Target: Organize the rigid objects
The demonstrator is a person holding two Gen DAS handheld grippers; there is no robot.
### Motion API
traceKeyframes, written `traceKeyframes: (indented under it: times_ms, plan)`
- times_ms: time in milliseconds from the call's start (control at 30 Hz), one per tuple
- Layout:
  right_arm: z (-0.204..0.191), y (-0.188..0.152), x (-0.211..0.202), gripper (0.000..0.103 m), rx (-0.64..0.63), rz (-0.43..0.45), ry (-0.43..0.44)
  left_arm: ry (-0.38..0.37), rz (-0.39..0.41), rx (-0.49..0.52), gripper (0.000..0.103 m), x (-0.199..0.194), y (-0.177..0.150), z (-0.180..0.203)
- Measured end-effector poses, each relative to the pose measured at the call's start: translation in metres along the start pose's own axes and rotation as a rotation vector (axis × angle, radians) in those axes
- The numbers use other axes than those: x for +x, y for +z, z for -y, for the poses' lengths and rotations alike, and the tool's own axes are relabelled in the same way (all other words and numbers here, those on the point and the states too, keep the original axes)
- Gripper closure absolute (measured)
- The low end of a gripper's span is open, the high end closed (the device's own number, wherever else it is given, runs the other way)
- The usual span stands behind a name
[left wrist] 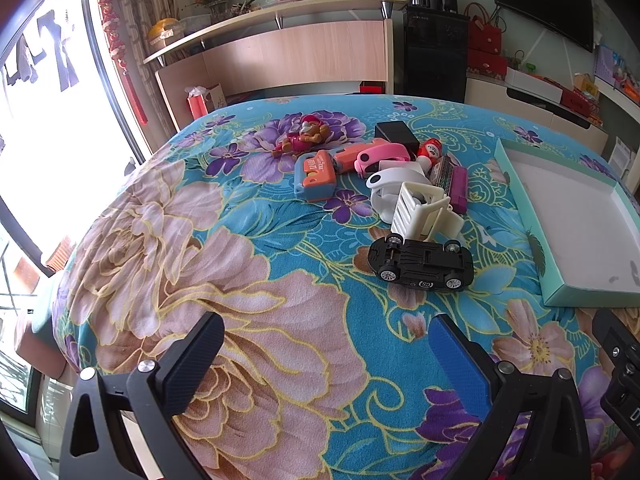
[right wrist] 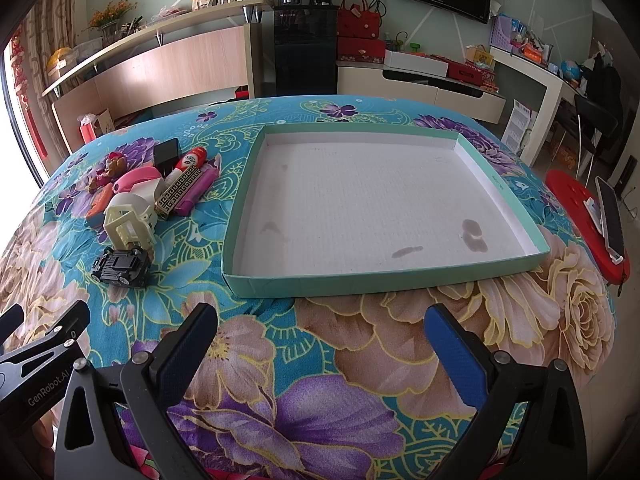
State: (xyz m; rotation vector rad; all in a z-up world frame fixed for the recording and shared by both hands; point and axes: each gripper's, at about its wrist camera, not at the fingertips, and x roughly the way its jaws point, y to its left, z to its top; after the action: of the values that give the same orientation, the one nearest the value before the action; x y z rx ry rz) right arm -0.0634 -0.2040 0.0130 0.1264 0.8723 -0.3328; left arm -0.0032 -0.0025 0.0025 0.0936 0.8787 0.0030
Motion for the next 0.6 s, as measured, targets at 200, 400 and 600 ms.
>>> traceKeyframes:
  times_ms: [200,400,600]
  plan:
    - [0.0006,0.0018,-0.0015,0.0,-0.001,0.001,-0.001,0.0,0.001,0.0,0.0,0.0,0.0,0.0002]
    - [0.0,0.0012,-0.0011,0.0,-0.002,0.001,-0.002,0.001,-0.001,0.001,0.0,-0.0001,0.0,-0.0002]
    - [-0.0001,0.0014,-0.0013,0.0,-0.004,0.002,-0.002,0.001,-0.001,0.003,0.0,0.0001,-0.0005,-0.0012]
